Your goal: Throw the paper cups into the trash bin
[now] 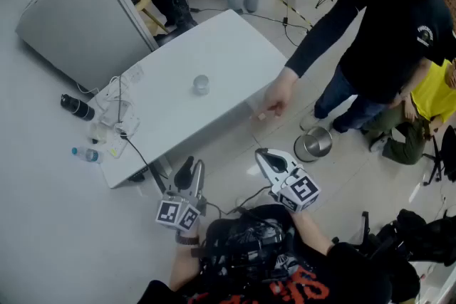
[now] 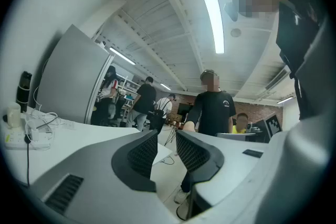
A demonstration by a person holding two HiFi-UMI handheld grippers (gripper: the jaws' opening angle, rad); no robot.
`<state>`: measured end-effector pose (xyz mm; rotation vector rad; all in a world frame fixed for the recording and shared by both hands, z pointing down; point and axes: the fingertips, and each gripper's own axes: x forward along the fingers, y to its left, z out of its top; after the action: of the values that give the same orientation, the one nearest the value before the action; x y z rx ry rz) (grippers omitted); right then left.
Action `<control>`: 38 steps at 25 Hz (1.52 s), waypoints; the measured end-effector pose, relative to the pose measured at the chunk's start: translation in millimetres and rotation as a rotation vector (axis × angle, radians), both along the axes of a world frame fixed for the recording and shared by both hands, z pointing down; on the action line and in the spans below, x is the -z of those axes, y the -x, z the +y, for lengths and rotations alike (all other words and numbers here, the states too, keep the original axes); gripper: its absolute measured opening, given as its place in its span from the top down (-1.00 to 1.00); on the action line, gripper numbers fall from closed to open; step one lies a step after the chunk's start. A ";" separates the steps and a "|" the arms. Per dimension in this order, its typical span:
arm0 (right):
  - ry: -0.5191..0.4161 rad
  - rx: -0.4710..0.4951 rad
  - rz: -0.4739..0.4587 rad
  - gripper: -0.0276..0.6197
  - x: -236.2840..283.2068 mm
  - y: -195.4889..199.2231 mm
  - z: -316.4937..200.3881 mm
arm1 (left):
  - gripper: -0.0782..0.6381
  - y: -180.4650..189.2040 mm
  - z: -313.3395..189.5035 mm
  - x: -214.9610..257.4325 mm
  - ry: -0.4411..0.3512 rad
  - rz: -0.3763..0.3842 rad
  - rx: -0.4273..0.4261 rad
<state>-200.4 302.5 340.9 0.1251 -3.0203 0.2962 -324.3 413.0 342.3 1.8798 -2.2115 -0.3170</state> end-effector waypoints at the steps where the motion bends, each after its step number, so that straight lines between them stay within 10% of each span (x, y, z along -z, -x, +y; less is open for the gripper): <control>1: -0.001 -0.001 -0.004 0.89 0.5 6.4 1.2 | 0.46 5.8 1.0 -0.7 0.003 -0.001 -0.001; 22: -0.047 0.087 0.097 0.78 -65.2 196.3 -99.5 | 0.46 177.2 -49.5 -10.7 0.040 0.030 0.185; 33: -0.040 0.048 0.370 -0.38 -178.8 282.2 -153.4 | 0.46 250.1 -76.7 1.4 0.066 0.037 0.198; 38: -0.043 -0.023 0.492 -0.41 -248.8 339.1 -182.9 | 0.46 267.1 -65.6 -3.0 0.130 0.053 0.170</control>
<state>-539.5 119.6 589.7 0.2034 -2.5384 0.1698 -591.4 347.4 345.3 1.6037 -2.3022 -0.2421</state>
